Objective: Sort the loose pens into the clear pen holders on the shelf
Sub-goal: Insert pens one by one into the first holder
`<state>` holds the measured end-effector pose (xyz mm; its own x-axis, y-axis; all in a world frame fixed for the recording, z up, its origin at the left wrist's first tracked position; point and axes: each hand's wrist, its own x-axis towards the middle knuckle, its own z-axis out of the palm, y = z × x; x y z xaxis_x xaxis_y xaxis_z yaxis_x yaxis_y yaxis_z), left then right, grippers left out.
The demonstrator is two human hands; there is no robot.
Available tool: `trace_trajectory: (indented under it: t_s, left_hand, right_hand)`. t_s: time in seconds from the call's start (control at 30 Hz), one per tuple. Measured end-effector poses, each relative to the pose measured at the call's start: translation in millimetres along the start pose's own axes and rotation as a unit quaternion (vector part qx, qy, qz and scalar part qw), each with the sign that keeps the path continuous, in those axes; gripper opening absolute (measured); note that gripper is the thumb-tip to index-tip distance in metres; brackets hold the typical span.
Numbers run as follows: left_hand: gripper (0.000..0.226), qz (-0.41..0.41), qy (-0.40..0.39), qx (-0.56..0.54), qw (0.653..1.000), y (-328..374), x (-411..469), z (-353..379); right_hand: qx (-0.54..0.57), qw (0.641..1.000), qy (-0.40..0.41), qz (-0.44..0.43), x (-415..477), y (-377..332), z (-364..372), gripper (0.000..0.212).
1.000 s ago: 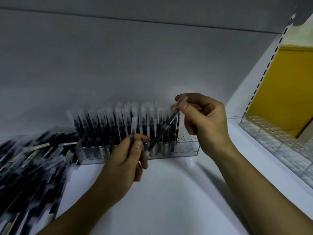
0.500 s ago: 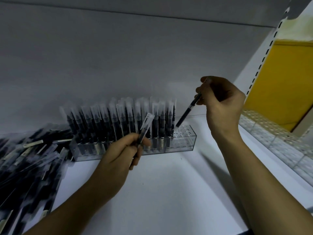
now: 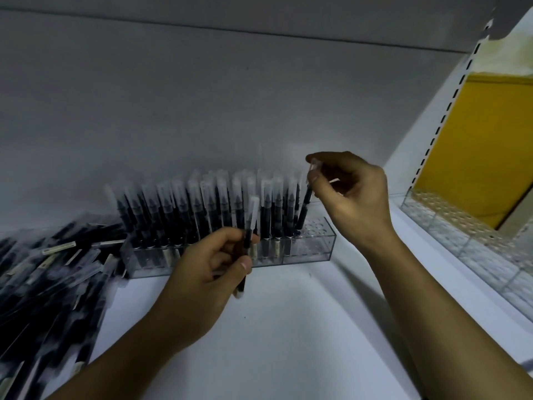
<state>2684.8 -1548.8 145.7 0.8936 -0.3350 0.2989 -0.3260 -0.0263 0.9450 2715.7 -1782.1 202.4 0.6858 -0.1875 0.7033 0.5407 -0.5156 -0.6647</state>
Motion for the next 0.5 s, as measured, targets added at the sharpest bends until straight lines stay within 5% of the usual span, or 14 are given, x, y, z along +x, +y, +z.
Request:
trace_trajectory:
  t_s: [0.5]
  left_hand:
    - [0.04, 0.003, 0.002, 0.003, 1.0, 0.1, 0.9, 0.0]
  right_hand:
    - [-0.075, 0.994, -0.075, 0.018, -3.5, 0.5, 1.2, 0.043]
